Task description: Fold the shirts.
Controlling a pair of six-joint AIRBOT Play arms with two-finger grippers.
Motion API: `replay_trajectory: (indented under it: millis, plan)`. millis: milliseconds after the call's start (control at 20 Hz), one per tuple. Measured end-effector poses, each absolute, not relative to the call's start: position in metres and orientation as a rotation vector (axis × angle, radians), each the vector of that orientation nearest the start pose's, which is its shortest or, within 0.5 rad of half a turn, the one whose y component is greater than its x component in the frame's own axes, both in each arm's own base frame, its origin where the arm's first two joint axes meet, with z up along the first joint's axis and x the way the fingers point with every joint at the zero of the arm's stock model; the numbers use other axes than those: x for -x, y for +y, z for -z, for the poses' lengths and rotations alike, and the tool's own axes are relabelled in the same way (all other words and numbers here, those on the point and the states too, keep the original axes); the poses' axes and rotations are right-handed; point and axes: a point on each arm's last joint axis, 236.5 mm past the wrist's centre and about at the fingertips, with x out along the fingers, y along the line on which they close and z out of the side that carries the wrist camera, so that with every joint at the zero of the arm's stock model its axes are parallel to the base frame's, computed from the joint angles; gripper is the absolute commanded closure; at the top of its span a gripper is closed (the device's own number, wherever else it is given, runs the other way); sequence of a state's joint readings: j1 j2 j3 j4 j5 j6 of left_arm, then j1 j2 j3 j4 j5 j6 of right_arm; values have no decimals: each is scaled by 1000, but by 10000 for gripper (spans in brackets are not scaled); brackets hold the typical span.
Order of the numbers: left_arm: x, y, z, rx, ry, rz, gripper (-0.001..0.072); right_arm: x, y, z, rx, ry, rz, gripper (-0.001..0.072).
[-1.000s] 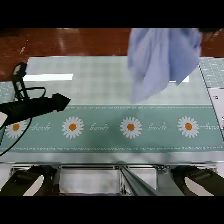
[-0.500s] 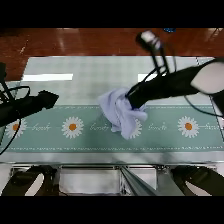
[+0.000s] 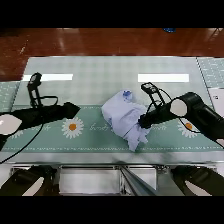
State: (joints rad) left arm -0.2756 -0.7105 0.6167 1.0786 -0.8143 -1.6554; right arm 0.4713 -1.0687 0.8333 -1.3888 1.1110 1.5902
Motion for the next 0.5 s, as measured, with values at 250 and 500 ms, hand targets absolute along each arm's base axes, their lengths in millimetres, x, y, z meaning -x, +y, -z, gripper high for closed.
replay_trajectory:
  millis: [250, 500]
  plan:
    - [-302, -190, -13, 572, 1051, 367, 201, -265, 125, 9, 213, 1304, -311, 299]
    - [-318, -222, 12, 659, 1226, 472, 201, -286, 53, -11, -5, 1208, -36, 299]
